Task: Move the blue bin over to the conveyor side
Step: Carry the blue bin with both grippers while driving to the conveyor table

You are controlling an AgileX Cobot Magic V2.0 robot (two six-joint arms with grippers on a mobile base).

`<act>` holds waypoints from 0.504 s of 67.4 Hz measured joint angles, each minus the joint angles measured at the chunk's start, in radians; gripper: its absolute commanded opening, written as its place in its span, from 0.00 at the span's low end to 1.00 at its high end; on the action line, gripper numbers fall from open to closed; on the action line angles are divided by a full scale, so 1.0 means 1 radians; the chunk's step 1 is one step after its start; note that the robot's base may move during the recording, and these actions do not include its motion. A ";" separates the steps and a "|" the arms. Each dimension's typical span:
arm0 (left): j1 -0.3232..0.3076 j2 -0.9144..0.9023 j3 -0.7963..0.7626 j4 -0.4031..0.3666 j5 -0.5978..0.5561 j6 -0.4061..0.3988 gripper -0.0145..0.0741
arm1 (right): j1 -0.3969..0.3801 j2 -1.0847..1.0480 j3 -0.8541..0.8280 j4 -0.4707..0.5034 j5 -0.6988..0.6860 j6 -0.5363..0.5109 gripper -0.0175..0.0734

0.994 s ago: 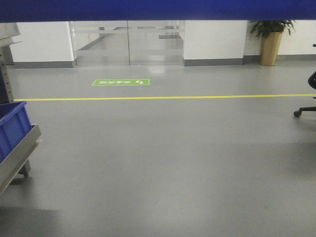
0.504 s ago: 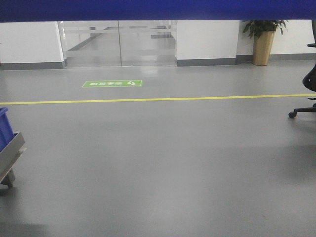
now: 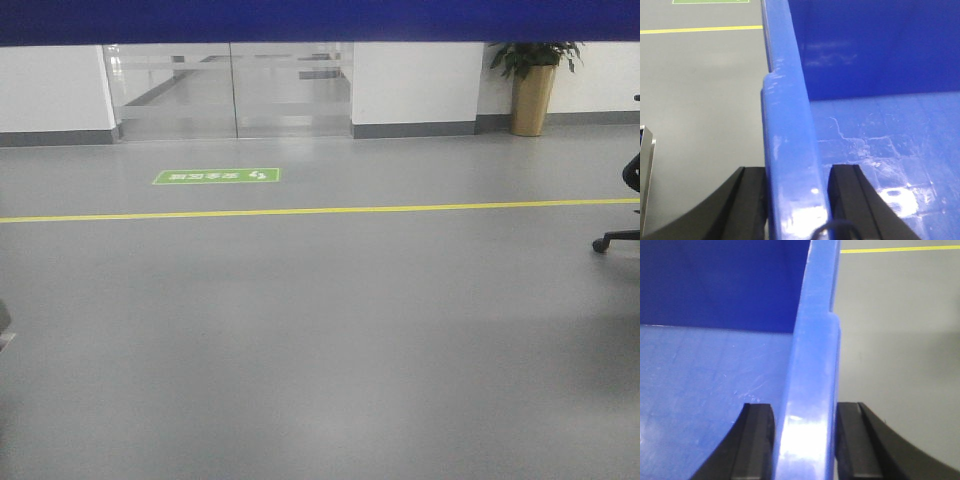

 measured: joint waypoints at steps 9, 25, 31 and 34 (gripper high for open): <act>0.000 0.000 0.000 0.000 0.000 0.000 0.14 | 0.000 0.000 0.000 0.000 0.000 0.000 0.11; 0.000 0.000 0.000 0.000 0.000 0.000 0.14 | 0.000 0.000 0.000 0.000 0.000 0.000 0.11; 0.000 0.000 0.000 0.000 0.000 0.000 0.14 | 0.000 0.000 0.000 0.000 0.000 0.000 0.11; 0.000 0.000 0.000 0.000 0.000 0.000 0.14 | 0.000 0.000 0.000 0.000 0.000 0.000 0.11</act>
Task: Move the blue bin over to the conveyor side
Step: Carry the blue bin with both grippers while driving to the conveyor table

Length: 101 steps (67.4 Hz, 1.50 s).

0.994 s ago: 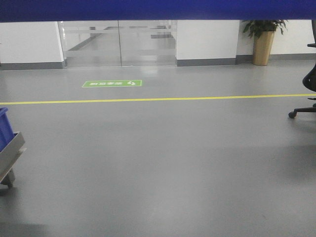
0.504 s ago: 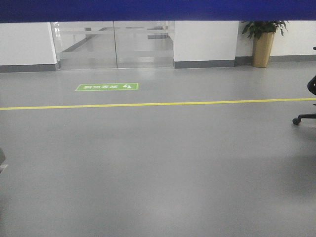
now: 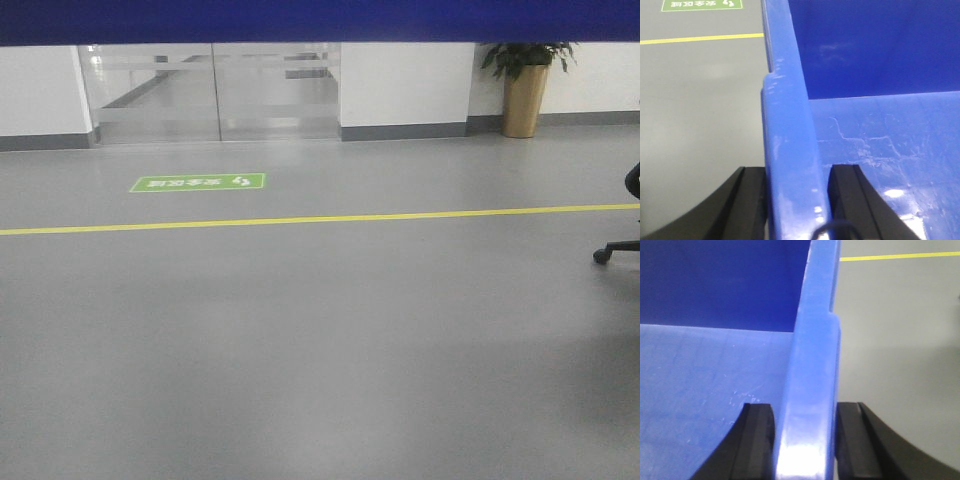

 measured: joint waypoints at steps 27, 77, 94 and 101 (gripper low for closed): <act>0.000 0.000 0.000 0.002 0.000 0.000 0.14 | 0.000 0.000 0.000 0.000 0.000 0.000 0.11; 0.000 0.000 0.000 0.004 0.000 0.000 0.14 | 0.000 0.000 0.000 0.000 0.000 0.000 0.11; 0.000 0.000 0.000 0.004 0.000 0.000 0.14 | 0.000 0.000 0.000 0.000 0.000 0.000 0.11; 0.000 0.000 0.000 0.004 0.000 0.000 0.14 | 0.000 0.000 0.000 0.000 0.000 0.000 0.11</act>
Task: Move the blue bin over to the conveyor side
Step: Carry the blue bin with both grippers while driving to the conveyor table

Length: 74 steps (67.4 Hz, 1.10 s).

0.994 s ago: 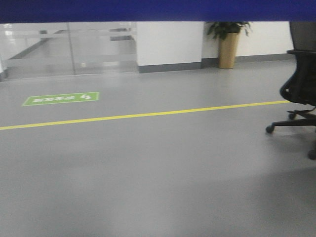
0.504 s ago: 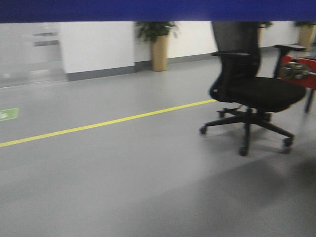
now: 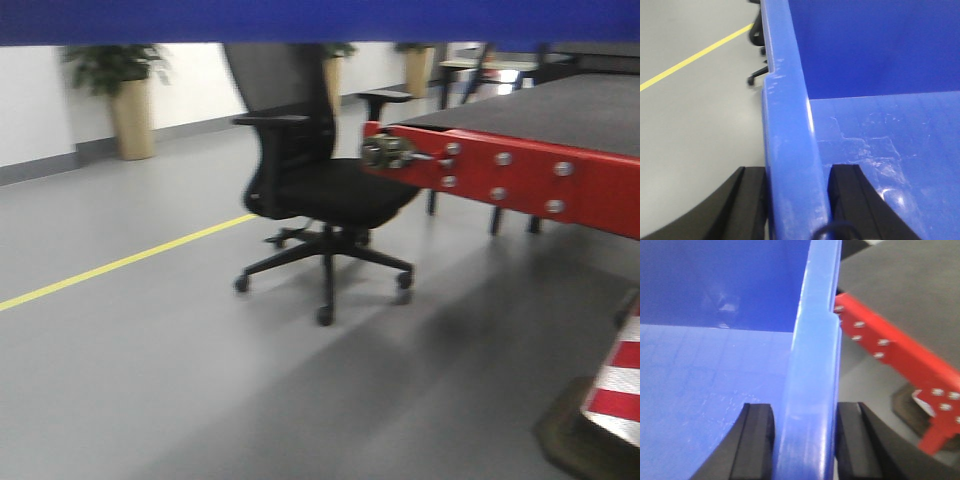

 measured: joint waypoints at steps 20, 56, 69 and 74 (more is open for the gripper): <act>0.000 0.000 0.000 -0.002 0.000 0.000 0.14 | 0.000 0.000 0.000 0.000 0.000 0.000 0.11; 0.000 0.000 0.000 -0.002 -0.002 0.000 0.14 | 0.000 0.000 0.000 0.000 0.000 0.000 0.11; 0.000 0.000 0.000 -0.004 -0.002 0.000 0.14 | 0.000 0.000 0.000 0.000 0.000 0.000 0.11; 0.000 0.000 0.000 -0.004 -0.002 0.000 0.14 | 0.000 0.000 0.000 0.000 0.000 0.000 0.11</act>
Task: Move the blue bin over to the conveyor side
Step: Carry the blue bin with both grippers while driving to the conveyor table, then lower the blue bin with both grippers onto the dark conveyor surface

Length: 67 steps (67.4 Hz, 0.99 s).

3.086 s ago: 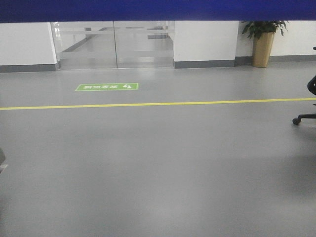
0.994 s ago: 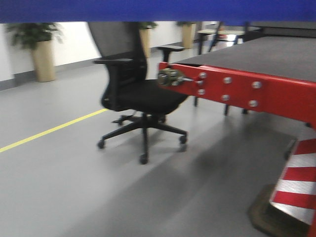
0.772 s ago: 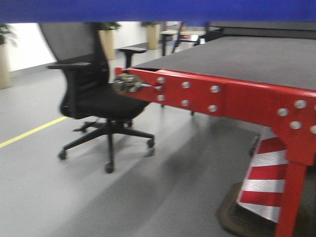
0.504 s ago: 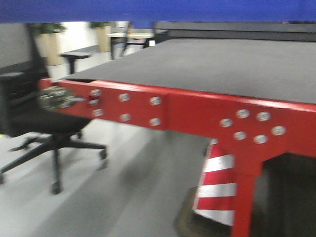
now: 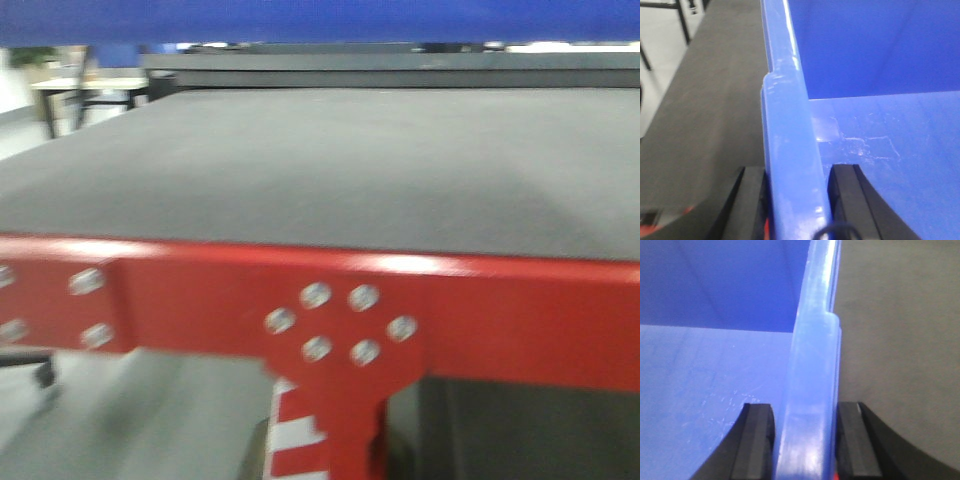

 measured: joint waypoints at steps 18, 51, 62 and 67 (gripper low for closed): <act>0.000 0.000 0.000 -0.002 0.000 0.000 0.14 | 0.000 0.000 0.000 0.000 0.000 0.000 0.11; 0.000 0.000 0.000 0.000 0.000 0.000 0.14 | 0.000 0.000 0.000 0.000 0.000 0.000 0.11; 0.000 0.000 0.000 0.000 0.000 0.000 0.14 | 0.000 0.000 0.000 0.000 0.000 0.000 0.11; 0.000 0.000 0.000 0.000 0.000 0.000 0.14 | 0.000 0.000 0.000 0.000 0.000 0.000 0.11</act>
